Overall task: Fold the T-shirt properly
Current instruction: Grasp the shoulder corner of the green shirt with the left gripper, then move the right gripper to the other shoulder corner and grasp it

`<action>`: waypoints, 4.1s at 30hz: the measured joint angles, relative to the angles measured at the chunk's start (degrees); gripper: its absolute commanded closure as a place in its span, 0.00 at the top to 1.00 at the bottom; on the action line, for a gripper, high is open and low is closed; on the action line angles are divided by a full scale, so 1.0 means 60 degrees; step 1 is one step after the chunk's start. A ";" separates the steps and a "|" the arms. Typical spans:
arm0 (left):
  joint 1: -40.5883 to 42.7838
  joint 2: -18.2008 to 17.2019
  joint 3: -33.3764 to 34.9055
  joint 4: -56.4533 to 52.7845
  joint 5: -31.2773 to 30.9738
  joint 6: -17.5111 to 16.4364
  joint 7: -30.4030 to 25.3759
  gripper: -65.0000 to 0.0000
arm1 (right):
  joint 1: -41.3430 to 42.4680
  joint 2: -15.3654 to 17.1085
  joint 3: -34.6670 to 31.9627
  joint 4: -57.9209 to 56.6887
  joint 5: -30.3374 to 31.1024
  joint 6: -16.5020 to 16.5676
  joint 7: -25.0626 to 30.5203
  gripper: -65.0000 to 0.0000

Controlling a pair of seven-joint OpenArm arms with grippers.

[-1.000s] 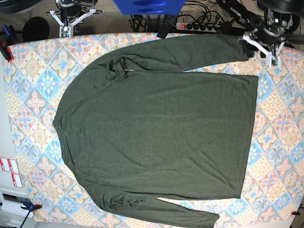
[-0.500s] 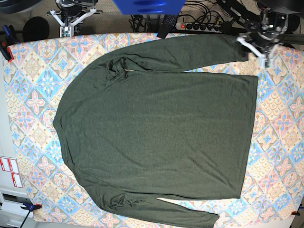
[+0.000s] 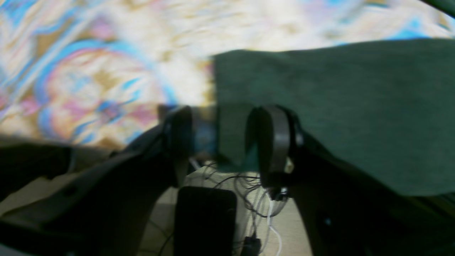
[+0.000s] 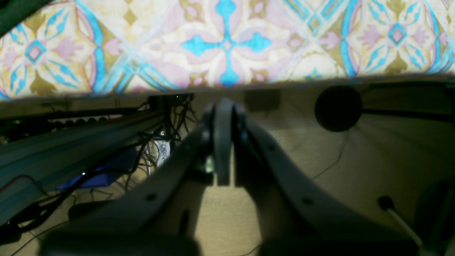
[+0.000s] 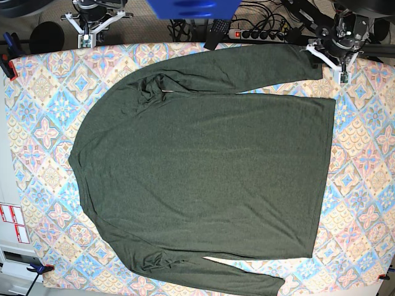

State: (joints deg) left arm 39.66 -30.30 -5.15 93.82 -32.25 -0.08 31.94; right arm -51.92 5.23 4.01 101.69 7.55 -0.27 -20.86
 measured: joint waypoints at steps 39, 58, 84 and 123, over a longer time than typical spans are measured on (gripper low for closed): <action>-0.0470 0.0109 0.0962 -0.0164 0.0076 -0.0317 -0.0280 0.00 | 0.0000 0.0036 -0.0222 0.0062 -0.0004 -0.0084 -0.0004 0.00; -0.0386 0.0178 -0.0168 0.0688 0.0007 -0.0459 -0.0007 0.00 | 0.2492 0.0000 -0.1362 0.0073 0.0040 0.0011 -0.1971 0.01; -0.0393 0.0186 -0.0175 0.0721 0.0011 -0.0459 -0.0004 0.00 | 0.4710 0.0000 0.2200 -0.0321 0.3716 -0.0066 -0.3322 0.33; -0.0393 0.0182 -0.0160 0.0721 0.0011 -0.0419 0.0000 0.00 | 0.5686 0.0025 0.1453 -0.2878 0.4896 0.0291 -0.3676 0.40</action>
State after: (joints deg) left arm 37.30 -29.21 -6.11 98.15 -32.18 -2.59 31.94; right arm -17.80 5.39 12.73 84.42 36.93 1.48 -42.92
